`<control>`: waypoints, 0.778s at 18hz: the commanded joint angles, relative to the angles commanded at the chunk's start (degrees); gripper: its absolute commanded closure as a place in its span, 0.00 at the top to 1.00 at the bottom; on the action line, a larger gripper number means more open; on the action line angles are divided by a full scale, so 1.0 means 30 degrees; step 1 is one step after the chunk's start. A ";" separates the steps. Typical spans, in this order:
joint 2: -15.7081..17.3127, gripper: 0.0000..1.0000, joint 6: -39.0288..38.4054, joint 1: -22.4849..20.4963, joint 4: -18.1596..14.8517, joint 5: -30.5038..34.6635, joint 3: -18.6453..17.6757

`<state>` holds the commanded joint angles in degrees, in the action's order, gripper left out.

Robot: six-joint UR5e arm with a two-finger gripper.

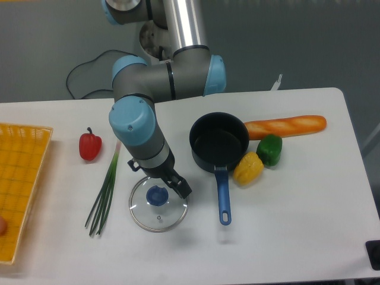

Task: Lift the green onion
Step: 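Lift the gripper up from above the glass pot lid, then move the gripper over toward the green onion tops near the red pepper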

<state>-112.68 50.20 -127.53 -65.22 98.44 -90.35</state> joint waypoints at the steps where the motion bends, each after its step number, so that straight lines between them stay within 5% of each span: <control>1: 0.0000 1.00 -0.0468 0.0000 0.0030 -0.0087 -0.0118; 14: 0.0000 1.00 -0.5037 0.1288 0.0001 -0.0117 -0.1497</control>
<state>-112.68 35.09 -123.67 -65.21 98.09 -94.83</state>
